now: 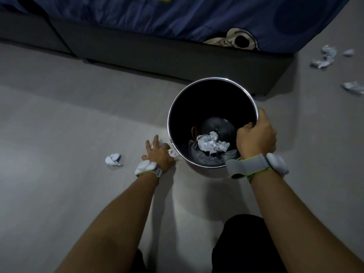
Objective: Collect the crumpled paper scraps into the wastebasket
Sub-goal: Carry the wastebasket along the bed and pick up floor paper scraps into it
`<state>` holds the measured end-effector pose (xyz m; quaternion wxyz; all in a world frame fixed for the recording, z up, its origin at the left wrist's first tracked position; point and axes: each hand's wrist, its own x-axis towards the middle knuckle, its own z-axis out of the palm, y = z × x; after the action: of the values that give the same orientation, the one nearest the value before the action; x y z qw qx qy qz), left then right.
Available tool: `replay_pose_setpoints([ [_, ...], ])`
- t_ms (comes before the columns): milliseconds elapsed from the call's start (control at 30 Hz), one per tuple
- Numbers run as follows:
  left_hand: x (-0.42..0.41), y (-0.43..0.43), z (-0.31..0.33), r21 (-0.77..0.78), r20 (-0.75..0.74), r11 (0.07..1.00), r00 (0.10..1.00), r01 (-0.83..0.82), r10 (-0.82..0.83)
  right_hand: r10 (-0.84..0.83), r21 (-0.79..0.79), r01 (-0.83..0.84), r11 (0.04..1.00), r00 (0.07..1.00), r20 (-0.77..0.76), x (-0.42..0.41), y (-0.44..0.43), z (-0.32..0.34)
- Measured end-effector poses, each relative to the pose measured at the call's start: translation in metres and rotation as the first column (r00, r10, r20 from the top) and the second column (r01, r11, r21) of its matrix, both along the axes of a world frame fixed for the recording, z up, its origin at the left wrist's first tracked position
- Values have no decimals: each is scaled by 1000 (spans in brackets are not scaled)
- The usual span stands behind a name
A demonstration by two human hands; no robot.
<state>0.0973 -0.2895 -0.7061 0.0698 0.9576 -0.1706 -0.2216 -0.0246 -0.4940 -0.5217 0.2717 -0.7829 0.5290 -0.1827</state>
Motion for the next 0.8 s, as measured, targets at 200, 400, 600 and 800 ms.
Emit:
replay_pose_setpoints([
  [200, -4, 3, -5, -69, -100, 997, 995, -35, 28, -9, -7, 9, 1000, 1000, -9, 1, -1, -1],
  [400, 13, -4, 61, -630, -62, 670, 885, -393, 461, -16, 5, 16, 1000, 1000, -3, 1, 0, 1],
  [600, 20, -35, 175, -892, 63, 415, 860, -179, 507, -4, 7, 4, 1000, 1000, -1, 0, 0, 2],
  [800, -23, -71, 193, -782, 317, 563, 948, 267, -8, 8, 9, -8, 1000, 1000, 6, 4, 3, 6],
])
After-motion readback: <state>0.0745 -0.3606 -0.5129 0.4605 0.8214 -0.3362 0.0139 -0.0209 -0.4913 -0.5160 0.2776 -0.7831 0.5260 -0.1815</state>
